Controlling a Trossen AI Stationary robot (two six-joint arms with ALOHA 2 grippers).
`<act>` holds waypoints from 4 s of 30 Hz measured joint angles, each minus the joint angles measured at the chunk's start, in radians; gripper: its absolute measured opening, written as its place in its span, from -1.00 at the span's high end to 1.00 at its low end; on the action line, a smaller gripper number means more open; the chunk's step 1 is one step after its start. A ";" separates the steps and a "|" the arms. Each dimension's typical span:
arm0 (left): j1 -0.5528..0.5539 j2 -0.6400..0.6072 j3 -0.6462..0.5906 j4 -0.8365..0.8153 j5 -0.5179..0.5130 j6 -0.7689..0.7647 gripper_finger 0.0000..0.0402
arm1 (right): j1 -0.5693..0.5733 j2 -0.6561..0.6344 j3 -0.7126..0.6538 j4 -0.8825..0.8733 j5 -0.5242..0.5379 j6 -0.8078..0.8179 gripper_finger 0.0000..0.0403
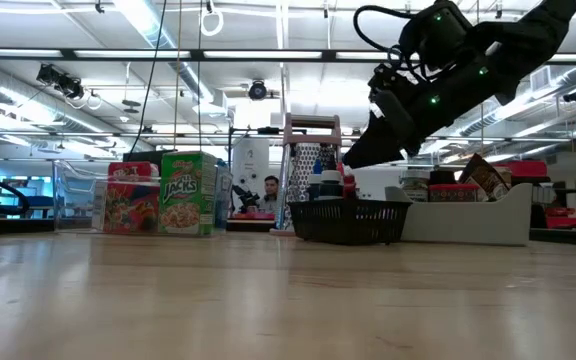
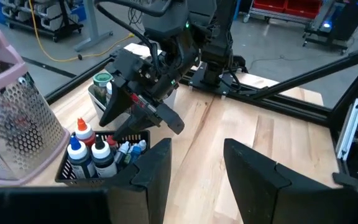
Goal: Pick & Place Kitchen Items
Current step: Return to Home Position
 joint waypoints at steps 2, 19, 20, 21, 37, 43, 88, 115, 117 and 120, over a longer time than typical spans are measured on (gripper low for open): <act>0.000 0.000 0.000 0.000 0.000 0.028 0.23 | 0.004 -0.015 0.001 -0.006 -0.009 -0.030 0.01; -0.082 -0.146 0.000 -0.196 -0.171 0.024 0.23 | 0.300 -0.651 0.005 -0.350 -0.113 -0.029 0.06; -0.089 -0.164 0.000 -0.222 -0.167 0.007 0.23 | 0.324 -0.682 0.005 -0.355 -0.112 -0.029 0.08; -0.097 -0.182 0.000 -0.248 -0.159 -0.010 0.23 | 0.345 -0.713 0.005 -0.367 -0.105 -0.032 0.09; -0.044 -0.351 -0.260 0.045 0.268 0.267 0.23 | 0.467 -0.937 0.005 -0.680 -0.043 -0.161 0.23; 0.098 -0.525 -0.542 0.313 0.430 0.293 0.23 | 0.467 -1.044 0.003 -0.709 -0.050 -0.238 0.23; 0.228 -1.387 -1.163 0.399 0.455 0.300 0.23 | 0.466 -1.280 -0.570 -0.094 -0.175 -0.089 0.23; 0.228 -1.387 -1.164 0.400 0.454 0.300 0.23 | 0.465 -1.280 -0.568 -0.261 -0.179 -0.050 0.23; 0.228 -1.387 -1.164 0.400 0.454 0.300 0.23 | 0.465 -1.280 -0.568 -0.287 -0.181 -0.067 0.23; 0.228 -1.387 -1.164 0.400 0.454 0.300 0.23 | 0.465 -1.279 -0.568 -0.308 -0.183 -0.090 0.23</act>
